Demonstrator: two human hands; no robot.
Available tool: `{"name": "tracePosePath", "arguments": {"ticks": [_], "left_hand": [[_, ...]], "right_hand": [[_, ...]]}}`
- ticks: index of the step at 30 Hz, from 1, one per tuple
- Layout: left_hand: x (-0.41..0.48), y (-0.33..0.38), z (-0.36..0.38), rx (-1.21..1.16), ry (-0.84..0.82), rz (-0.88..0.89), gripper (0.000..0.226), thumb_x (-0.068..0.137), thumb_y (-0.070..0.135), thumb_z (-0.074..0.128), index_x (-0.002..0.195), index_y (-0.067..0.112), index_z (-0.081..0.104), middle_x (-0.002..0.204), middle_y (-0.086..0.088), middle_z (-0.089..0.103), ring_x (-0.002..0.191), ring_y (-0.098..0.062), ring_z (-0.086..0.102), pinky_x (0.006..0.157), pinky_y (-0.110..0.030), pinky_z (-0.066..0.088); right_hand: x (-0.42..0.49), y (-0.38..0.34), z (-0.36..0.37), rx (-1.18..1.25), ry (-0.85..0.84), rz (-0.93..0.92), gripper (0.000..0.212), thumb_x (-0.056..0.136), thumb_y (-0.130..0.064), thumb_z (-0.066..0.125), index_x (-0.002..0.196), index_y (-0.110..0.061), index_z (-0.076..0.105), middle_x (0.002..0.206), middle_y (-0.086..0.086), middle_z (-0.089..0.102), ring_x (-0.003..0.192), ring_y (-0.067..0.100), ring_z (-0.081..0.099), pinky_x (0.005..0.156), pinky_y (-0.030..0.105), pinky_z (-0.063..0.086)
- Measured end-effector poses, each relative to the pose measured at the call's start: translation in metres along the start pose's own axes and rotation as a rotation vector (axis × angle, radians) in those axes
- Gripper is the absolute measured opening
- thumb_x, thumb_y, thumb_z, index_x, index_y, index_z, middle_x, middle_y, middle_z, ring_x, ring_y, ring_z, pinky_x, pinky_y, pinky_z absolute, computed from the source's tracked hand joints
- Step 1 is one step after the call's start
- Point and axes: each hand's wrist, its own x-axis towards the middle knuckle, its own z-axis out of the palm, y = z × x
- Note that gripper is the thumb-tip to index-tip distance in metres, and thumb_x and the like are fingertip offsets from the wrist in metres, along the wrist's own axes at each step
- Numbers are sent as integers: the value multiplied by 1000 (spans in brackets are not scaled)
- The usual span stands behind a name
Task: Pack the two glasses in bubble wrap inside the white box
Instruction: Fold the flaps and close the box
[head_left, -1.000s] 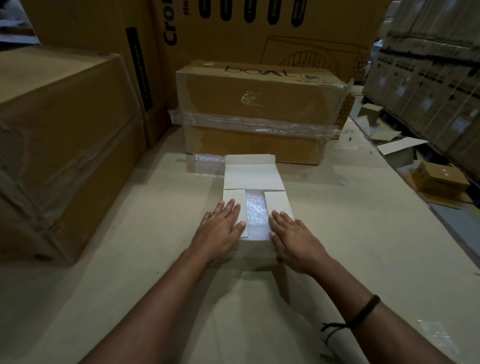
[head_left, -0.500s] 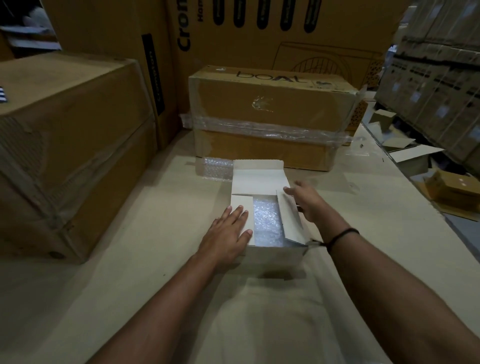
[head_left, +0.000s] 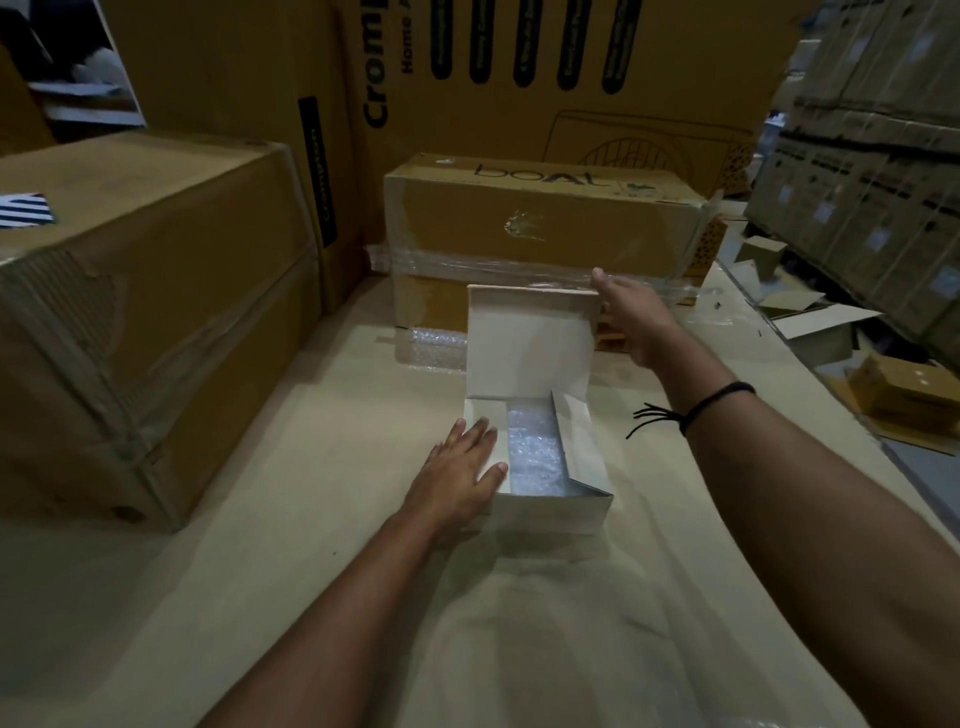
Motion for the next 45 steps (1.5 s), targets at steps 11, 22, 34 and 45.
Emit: {"name": "tracePosePath", "arguments": {"ticks": [11, 22, 34, 45], "left_hand": [[14, 24, -68, -773, 350, 6, 65, 92, 40, 59, 149, 20, 34, 148, 7, 41, 135, -7, 39, 111, -27, 33], [-29, 0, -28, -672, 426, -35, 29, 72, 9, 83, 90, 28, 69, 113, 6, 70, 108, -5, 63, 100, -25, 47], [-35, -7, -12, -404, 446, 22, 28, 78, 17, 80, 103, 13, 68, 115, 14, 66, 108, -8, 63, 92, -18, 43], [-35, -11, -9, -357, 435, 55, 30, 79, 27, 79, 105, 18, 68, 115, 8, 66, 109, -5, 58, 96, -26, 46]], "right_hand": [[-82, 54, -14, -346, -50, -266, 37, 92, -34, 65, 125, -18, 63, 115, -5, 65, 100, 7, 60, 83, 25, 48], [-125, 134, -6, -260, -70, -326, 35, 78, -18, 80, 112, -17, 73, 121, -8, 67, 120, 1, 56, 108, 20, 38], [-129, 156, 0, -394, -32, -431, 34, 81, -18, 78, 114, -15, 73, 128, -4, 64, 127, 4, 51, 111, 19, 33], [-131, 174, 1, -487, -28, -516, 29, 87, -28, 72, 113, -14, 73, 124, -8, 65, 123, 7, 55, 109, 21, 38]]}}
